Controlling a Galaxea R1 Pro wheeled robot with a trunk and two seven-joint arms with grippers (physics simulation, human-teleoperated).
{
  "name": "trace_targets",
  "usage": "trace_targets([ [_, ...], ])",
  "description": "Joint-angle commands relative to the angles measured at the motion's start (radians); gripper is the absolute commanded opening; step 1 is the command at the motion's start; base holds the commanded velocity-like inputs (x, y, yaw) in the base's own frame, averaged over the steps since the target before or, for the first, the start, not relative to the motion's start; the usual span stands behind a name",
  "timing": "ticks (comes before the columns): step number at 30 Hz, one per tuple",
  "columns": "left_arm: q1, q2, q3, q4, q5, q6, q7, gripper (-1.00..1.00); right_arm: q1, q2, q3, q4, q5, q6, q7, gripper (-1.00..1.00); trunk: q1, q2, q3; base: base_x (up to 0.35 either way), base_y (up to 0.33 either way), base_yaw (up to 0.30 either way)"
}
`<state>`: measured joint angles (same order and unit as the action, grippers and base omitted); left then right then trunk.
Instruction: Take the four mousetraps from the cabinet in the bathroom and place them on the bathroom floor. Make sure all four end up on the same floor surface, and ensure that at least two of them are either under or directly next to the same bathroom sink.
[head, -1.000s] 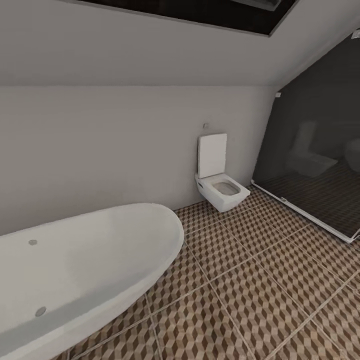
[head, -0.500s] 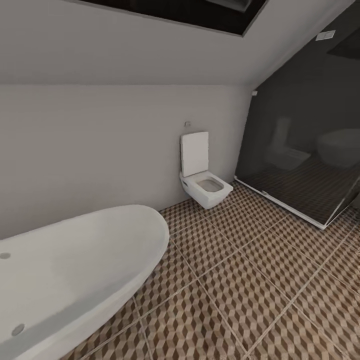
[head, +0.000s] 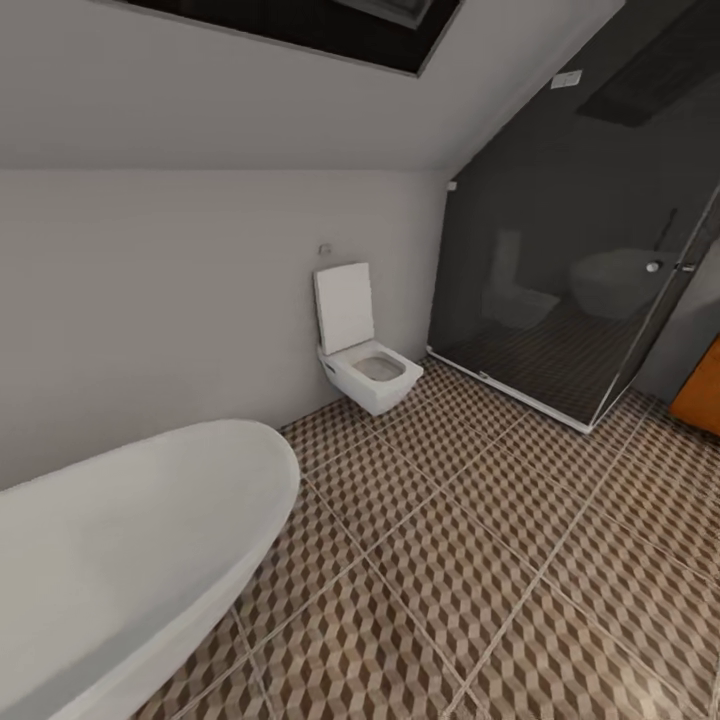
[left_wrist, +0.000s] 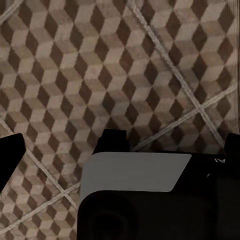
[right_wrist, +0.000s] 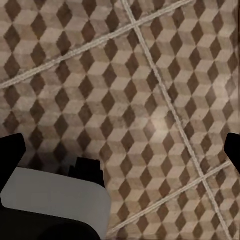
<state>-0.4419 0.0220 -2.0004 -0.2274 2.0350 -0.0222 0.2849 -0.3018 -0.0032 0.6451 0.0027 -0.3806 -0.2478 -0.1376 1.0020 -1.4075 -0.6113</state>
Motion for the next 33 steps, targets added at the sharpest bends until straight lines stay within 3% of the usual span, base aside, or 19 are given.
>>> trace_targets([
  [1, -0.001, 0.001, -0.006, -0.004, 0.004, -0.002, 0.007, 1.00, 0.000, 0.000, 0.008, 0.000, -0.008, -0.002, -0.002, 1.00, 0.000, 0.000, 0.000, 0.000, 0.000, -0.285],
  [33, -0.001, 0.001, -0.006, -0.004, 0.004, -0.002, 0.007, 1.00, 0.000, 0.000, 0.008, 0.000, -0.008, -0.003, -0.002, 1.00, 0.000, 0.000, 0.018, 0.000, 0.000, -0.285],
])
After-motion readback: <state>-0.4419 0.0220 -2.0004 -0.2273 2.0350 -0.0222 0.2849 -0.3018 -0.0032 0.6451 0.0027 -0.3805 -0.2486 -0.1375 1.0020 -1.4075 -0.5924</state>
